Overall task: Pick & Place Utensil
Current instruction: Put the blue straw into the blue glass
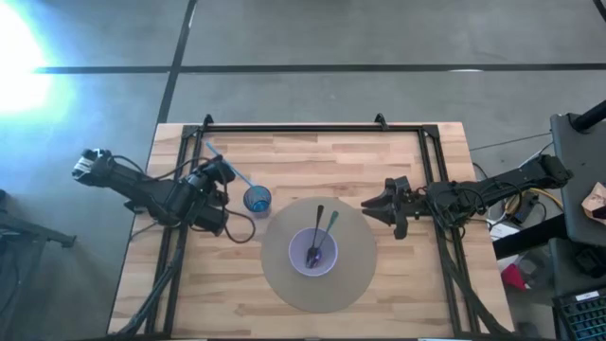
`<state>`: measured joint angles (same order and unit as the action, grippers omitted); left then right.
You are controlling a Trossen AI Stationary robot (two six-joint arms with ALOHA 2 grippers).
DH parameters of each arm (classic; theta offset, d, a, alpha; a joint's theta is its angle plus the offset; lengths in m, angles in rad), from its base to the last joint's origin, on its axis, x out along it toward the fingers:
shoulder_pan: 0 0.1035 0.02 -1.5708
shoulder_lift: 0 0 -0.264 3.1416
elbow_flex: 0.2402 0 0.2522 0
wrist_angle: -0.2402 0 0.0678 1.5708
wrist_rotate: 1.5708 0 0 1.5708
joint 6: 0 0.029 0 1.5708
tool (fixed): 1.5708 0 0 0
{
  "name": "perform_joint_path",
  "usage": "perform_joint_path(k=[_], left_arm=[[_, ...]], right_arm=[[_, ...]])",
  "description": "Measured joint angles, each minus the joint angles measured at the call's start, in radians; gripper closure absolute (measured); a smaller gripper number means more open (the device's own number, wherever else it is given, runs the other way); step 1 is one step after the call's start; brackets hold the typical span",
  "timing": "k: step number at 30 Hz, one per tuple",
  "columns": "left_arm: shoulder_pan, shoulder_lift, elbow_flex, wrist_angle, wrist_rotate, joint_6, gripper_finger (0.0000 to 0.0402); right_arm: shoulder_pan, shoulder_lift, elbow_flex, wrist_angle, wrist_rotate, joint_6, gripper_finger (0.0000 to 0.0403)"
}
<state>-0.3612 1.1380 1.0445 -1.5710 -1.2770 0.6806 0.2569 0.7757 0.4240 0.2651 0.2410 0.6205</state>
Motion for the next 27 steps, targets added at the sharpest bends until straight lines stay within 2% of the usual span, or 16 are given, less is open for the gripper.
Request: perform_joint_path(k=[12, 20, 27], left_arm=[[-0.008, 0.049, -0.064, 0.0, 0.037, -0.035, 0.0401], [-0.028, 0.139, -0.071, 0.016, 0.085, -0.09, 0.0401], [-0.031, 0.23, -0.071, 0.026, 0.085, -0.137, 0.0401]], right_arm=[[0.0, 0.0, 0.0, 0.0, 0.028, -0.004, 0.028], [0.0, 0.0, 0.0, 0.0, 0.027, -0.028, 0.028], [0.0, 0.0, 0.0, 0.0, 0.027, -0.045, 0.028]])
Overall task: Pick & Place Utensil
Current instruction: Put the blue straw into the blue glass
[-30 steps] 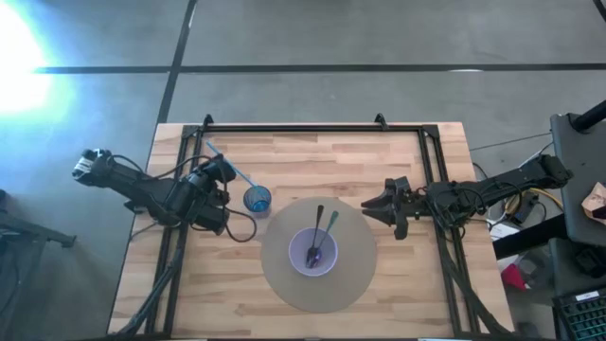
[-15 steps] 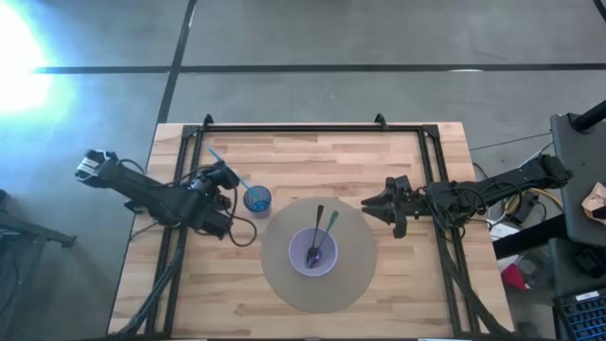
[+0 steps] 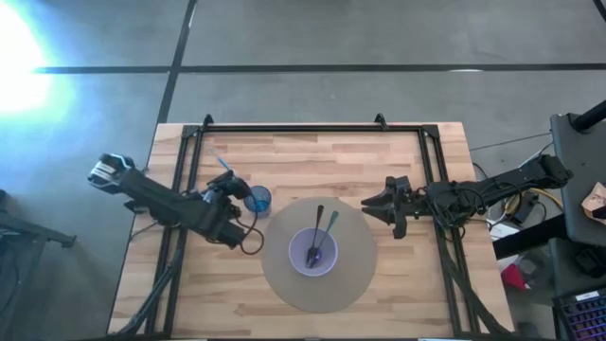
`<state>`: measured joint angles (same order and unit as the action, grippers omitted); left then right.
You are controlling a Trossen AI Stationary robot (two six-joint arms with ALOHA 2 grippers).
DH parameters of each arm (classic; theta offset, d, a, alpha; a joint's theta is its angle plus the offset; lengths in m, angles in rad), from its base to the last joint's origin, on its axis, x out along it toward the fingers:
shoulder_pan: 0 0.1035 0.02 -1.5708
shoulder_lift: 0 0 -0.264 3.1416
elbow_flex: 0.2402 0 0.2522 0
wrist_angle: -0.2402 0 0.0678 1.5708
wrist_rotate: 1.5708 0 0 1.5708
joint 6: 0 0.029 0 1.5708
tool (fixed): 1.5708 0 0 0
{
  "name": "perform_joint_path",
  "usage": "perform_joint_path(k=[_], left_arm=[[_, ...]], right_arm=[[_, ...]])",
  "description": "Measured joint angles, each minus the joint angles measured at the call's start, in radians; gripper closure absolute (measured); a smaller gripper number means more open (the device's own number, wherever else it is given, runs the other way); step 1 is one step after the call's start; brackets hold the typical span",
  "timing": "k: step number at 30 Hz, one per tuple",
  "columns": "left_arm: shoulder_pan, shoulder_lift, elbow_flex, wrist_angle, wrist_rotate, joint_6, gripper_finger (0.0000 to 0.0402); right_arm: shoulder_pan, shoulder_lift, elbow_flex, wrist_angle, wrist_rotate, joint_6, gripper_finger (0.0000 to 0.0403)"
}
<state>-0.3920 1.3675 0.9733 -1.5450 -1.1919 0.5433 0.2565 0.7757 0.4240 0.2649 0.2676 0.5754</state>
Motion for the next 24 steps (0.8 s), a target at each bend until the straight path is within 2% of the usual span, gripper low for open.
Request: perform_joint_path(k=[9, 19, 24], left_arm=[[0.0, 0.095, 0.0, 0.016, 0.0, -0.052, 0.0401], [0.0, 0.131, 0.0, 0.018, 0.0, -0.102, 0.0401], [0.001, 0.132, 0.0, 0.018, 0.078, -0.102, 0.04]], right_arm=[[0.0, 0.0, 0.0, 0.0, -0.002, -0.001, 0.028], [0.0, 0.0, 0.0, 0.0, -0.003, -0.004, 0.028], [0.0, 0.0, 0.0, 0.0, -0.003, -0.004, 0.028]])
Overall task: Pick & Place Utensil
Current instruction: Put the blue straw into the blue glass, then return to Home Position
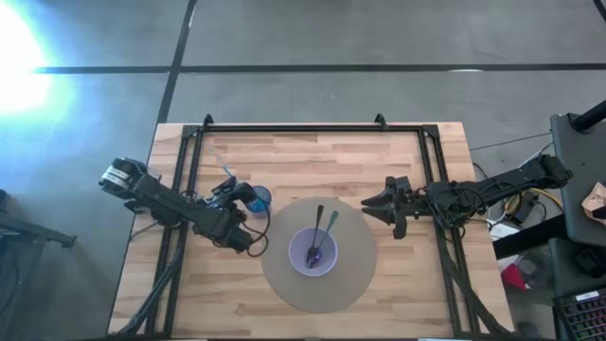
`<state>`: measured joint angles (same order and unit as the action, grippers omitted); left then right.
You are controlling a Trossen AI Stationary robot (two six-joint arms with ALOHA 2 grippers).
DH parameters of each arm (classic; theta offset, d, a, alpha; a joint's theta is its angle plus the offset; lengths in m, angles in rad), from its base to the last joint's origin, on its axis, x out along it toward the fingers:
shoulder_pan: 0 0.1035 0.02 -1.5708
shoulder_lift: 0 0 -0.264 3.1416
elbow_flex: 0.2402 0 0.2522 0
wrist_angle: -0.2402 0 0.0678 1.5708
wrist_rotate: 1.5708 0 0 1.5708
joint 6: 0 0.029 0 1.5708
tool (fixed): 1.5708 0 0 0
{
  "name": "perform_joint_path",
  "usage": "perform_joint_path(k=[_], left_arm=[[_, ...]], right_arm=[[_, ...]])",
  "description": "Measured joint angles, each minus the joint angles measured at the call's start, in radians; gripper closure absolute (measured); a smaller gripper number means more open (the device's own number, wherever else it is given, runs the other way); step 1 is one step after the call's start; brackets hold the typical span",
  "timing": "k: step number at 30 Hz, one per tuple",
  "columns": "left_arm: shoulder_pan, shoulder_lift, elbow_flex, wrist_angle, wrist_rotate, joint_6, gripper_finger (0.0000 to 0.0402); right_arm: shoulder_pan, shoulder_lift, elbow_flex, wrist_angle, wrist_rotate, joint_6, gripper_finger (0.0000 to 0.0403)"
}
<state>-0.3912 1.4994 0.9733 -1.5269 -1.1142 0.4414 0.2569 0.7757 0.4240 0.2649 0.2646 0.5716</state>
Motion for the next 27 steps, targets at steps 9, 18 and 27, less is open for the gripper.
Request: perform_joint_path(k=[9, 18, 27], left_arm=[[0.0, 0.0, 0.0, 0.01, 0.058, -0.041, 0.0341], [0.0, 0.0, 0.026, 0.017, 0.058, -0.094, 0.0257], [-0.001, 0.0, 0.042, 0.019, 0.06, -0.185, 0.0212]], right_arm=[[0.0, 0.0, 0.0, 0.0, 0.0, 0.0, 0.028], [0.0, 0.0, 0.0, 0.0, 0.0, 0.0, 0.028], [0.0, 0.0, 0.0, 0.0, 0.0, 0.0, 0.028]])
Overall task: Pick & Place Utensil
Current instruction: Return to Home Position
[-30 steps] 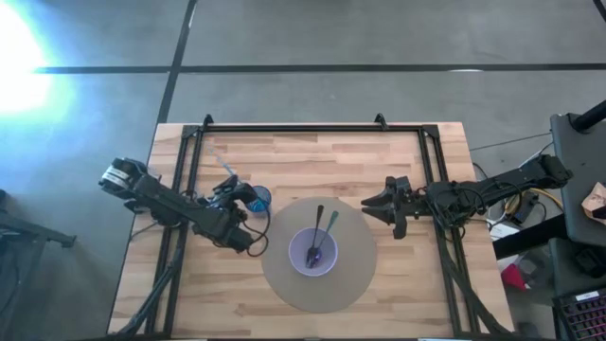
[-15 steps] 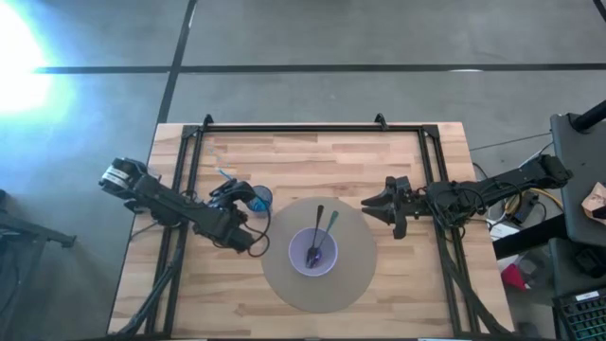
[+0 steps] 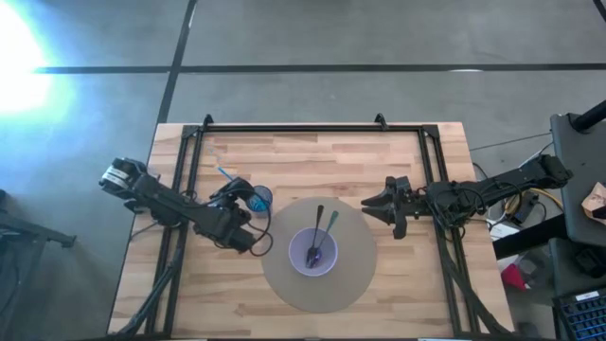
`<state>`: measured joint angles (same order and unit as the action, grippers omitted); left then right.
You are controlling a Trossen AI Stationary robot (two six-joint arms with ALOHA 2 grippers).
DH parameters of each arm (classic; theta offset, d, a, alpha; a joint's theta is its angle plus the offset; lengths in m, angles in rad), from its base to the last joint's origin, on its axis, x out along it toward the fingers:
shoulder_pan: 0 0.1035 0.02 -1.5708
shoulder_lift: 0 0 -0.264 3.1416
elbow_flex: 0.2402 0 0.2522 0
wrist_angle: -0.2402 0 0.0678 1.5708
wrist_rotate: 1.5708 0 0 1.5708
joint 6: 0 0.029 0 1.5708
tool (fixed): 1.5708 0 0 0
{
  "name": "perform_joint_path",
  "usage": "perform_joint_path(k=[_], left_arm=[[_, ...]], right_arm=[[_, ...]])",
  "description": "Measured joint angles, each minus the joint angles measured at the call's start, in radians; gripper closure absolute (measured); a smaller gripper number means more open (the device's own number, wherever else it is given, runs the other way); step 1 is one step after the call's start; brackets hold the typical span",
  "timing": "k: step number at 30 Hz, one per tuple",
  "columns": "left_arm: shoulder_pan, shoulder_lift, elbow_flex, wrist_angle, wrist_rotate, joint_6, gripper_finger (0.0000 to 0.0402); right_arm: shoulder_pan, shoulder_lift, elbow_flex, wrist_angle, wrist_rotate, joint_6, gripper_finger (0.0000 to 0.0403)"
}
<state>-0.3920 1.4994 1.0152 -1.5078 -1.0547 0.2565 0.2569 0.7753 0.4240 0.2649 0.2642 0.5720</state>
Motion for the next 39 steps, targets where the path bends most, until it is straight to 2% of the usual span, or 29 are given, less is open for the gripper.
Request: perform_joint_path(k=[13, 22, 33, 36, 39], left_arm=[[0.0, 0.0, 0.095, -0.012, 0.179, -0.181, 0.0211], [0.0, -0.003, 0.172, -0.03, 0.229, -0.219, 0.0211], [0.001, -0.052, 0.277, -0.03, 0.238, -0.267, 0.0211], [0.009, -0.085, 0.317, -0.005, 0.292, -0.277, 0.0211], [0.021, -0.137, 0.334, 0.093, 0.364, -0.274, 0.0211]], right_arm=[[0.0, 0.0, 0.0, 0.0, 0.0, 0.0, 0.028], [0.0, 0.0, 0.0, 0.0, 0.0, 0.0, 0.028], [-0.003, -0.003, 0.0, 0.004, 0.001, 0.0, 0.028], [-0.004, -0.004, 0.015, 0.004, 0.021, -0.017, 0.028], [-0.014, -0.006, 0.049, 0.004, 0.024, -0.078, 0.028]])
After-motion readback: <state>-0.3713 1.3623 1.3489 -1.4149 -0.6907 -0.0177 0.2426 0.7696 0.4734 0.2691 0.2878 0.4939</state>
